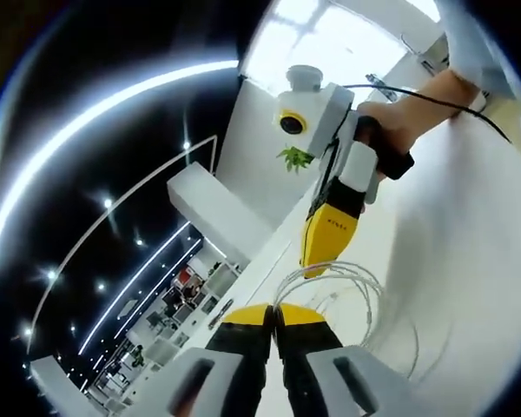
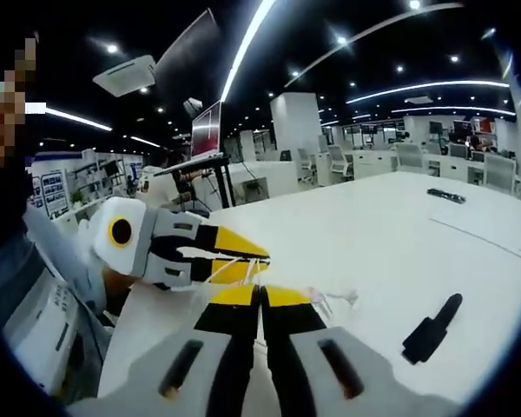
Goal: Peel open the Velcro strap on the desktop, arrange the wired earphones neatly onto it, and close the Velcro strap to secure them.
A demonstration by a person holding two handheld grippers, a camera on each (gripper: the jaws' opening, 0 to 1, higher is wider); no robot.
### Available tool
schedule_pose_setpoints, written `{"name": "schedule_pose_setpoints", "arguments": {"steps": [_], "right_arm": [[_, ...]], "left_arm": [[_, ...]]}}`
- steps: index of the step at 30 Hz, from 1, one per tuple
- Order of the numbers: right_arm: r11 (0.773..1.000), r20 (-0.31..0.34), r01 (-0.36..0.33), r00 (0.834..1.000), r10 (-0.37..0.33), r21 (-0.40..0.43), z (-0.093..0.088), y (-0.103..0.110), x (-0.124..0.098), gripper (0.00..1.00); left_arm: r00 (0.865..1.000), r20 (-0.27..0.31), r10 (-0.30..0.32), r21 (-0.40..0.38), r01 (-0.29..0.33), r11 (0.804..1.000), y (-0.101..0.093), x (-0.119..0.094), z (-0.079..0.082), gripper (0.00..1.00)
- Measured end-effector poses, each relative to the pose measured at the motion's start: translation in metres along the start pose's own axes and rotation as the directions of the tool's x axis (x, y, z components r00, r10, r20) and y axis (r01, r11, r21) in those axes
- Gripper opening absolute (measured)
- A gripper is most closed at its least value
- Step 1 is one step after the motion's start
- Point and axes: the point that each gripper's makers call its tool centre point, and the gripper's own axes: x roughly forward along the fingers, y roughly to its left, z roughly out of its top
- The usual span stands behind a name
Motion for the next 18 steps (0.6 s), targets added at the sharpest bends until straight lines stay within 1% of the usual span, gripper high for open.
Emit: {"name": "schedule_pose_setpoints", "arguments": {"steps": [4, 6, 10, 14, 16, 18], "right_arm": [[1.0, -0.002, 0.005, 1.0, -0.005, -0.002, 0.003, 0.001, 0.0, 0.04], [1.0, 0.007, 0.023, 1.0, -0.023, 0.007, 0.005, -0.002, -0.002, 0.05], [0.997, 0.033, 0.064, 0.997, -0.065, 0.041, 0.009, -0.011, -0.014, 0.07], [0.99, 0.045, 0.101, 0.993, -0.106, 0.093, 0.008, -0.022, -0.023, 0.07], [0.98, 0.023, 0.136, 0.99, -0.141, 0.146, 0.002, -0.032, -0.027, 0.08], [0.973, -0.004, 0.149, 0.989, -0.15, 0.176, -0.006, -0.037, -0.026, 0.09]], "left_arm": [[1.0, -0.005, 0.005, 0.003, -0.005, 1.0, 0.001, 0.0, 0.001, 0.06], [1.0, -0.012, 0.006, -0.008, -0.006, 1.0, 0.002, 0.0, 0.001, 0.06], [1.0, -0.029, 0.009, -0.001, -0.01, 1.0, 0.001, 0.001, 0.0, 0.06], [0.999, -0.042, 0.027, 0.02, -0.026, 0.999, 0.003, 0.002, -0.001, 0.06], [0.999, -0.038, 0.034, 0.017, -0.034, 0.999, 0.005, 0.001, 0.0, 0.06], [0.999, -0.033, 0.041, 0.011, -0.041, 0.999, 0.007, 0.0, 0.001, 0.06]]}}
